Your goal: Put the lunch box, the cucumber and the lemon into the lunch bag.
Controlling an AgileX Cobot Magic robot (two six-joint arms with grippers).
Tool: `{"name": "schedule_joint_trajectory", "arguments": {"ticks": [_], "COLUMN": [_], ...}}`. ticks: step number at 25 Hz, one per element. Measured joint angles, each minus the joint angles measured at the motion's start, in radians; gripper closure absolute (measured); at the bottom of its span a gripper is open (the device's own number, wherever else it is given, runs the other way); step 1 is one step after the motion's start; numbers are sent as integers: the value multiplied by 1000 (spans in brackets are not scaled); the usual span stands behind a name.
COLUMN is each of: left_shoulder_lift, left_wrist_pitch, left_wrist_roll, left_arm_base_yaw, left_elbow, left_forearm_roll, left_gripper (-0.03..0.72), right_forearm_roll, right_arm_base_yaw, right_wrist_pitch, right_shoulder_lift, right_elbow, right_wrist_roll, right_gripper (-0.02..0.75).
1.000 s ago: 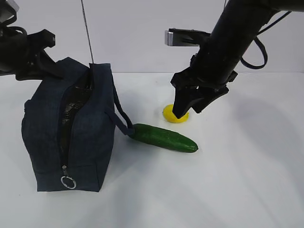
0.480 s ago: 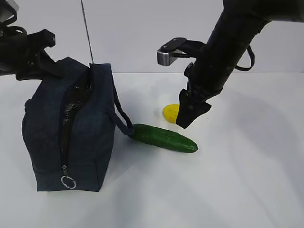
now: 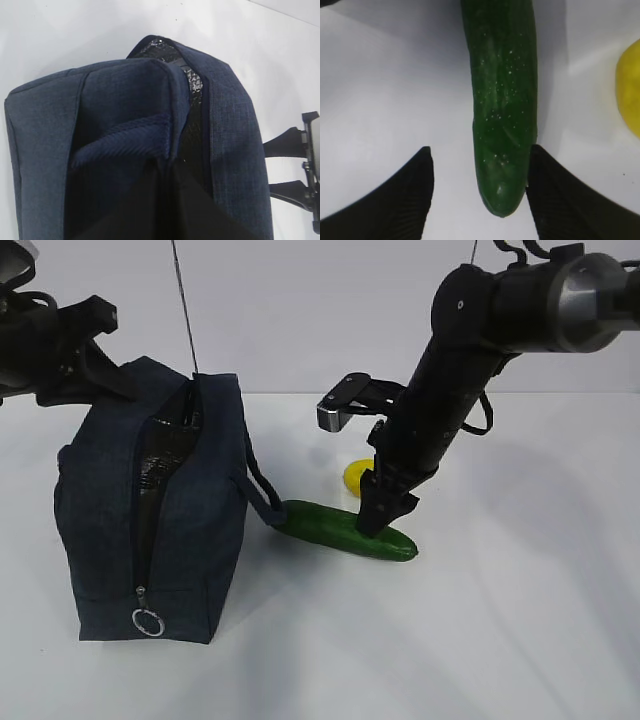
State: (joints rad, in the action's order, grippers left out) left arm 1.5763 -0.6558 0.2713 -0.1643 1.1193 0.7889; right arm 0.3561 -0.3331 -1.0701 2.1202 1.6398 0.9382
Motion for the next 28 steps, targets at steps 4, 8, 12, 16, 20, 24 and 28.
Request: {"name": "schedule_joint_trajectory", "arguments": {"ticks": [4,8,12,16,20,24,28], "left_shoulder_lift": [0,0,0,0,0,0,0], "left_wrist_pitch": [2,6,8,8,8,10,12], "left_wrist_roll": [0,0,0,0,0,0,0], "left_arm_base_yaw": [0,0,0,0,0,0,0], "left_elbow": [0,0,0,0,0,0,0], "left_forearm_roll": [1,4,4,4,4,4,5], "left_gripper": [680,680,680,680,680,680,680], "right_forearm_roll": [5,9,25,33,48,56,61], "right_arm_base_yaw": [0,0,0,0,0,0,0], "right_wrist_pitch": [37,58,61,65,65,68,77], "right_shoulder_lift": [19,30,56,72,85,96,98], "right_elbow": [0,0,0,0,0,0,0], "right_wrist_roll": [35,64,77,82,88,88,88], "right_gripper": [269,269,269,269,269,269,270]}}
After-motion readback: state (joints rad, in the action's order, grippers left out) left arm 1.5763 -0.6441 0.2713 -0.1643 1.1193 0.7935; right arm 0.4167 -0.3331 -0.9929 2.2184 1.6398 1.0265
